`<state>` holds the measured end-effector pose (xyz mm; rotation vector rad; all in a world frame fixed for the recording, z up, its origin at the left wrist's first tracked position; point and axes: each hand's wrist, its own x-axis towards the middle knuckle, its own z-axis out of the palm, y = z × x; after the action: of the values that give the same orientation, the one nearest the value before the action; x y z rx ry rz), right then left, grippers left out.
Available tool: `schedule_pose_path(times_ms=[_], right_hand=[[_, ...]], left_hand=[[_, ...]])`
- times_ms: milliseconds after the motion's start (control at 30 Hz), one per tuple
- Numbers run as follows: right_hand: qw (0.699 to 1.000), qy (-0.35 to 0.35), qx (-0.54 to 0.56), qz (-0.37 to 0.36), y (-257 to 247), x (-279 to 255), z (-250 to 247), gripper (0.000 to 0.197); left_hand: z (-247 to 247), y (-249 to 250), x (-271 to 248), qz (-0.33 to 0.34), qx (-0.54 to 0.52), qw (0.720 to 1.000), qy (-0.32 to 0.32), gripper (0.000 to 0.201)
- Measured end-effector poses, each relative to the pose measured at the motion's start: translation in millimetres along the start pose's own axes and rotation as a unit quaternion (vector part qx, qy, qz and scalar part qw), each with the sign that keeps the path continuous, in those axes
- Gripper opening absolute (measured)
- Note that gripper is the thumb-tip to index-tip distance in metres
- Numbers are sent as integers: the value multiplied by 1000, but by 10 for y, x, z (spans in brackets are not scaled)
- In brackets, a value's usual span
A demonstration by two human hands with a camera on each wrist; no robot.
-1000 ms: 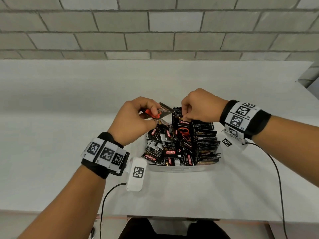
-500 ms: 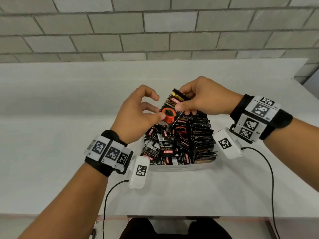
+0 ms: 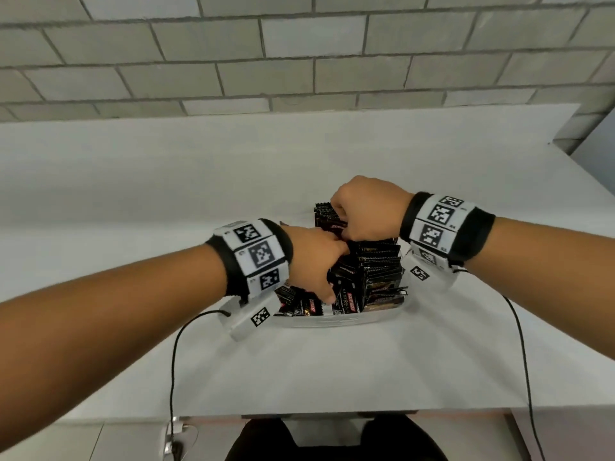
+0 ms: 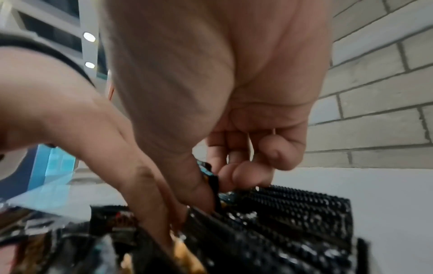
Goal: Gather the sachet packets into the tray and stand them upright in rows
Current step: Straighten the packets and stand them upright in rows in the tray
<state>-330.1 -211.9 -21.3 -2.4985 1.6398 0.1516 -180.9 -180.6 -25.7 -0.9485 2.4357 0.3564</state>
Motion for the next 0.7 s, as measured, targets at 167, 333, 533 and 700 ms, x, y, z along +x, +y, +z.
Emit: schedule_pose_path(times_ms=[167, 333, 533, 700], right_hand=[[999, 1, 32, -14, 28, 59, 18, 33], [995, -1, 91, -46, 72, 12, -56, 21], [996, 1, 64, -60, 72, 17, -52, 13], [998, -2, 31, -63, 17, 58, -36, 15]], left_hand=[[43, -54, 191, -28, 41, 998, -29, 99], [202, -22, 225, -53, 95, 993, -39, 88], [261, -27, 242, -42, 103, 993, -35, 82], [285, 15, 279, -57, 112, 991, -44, 89]])
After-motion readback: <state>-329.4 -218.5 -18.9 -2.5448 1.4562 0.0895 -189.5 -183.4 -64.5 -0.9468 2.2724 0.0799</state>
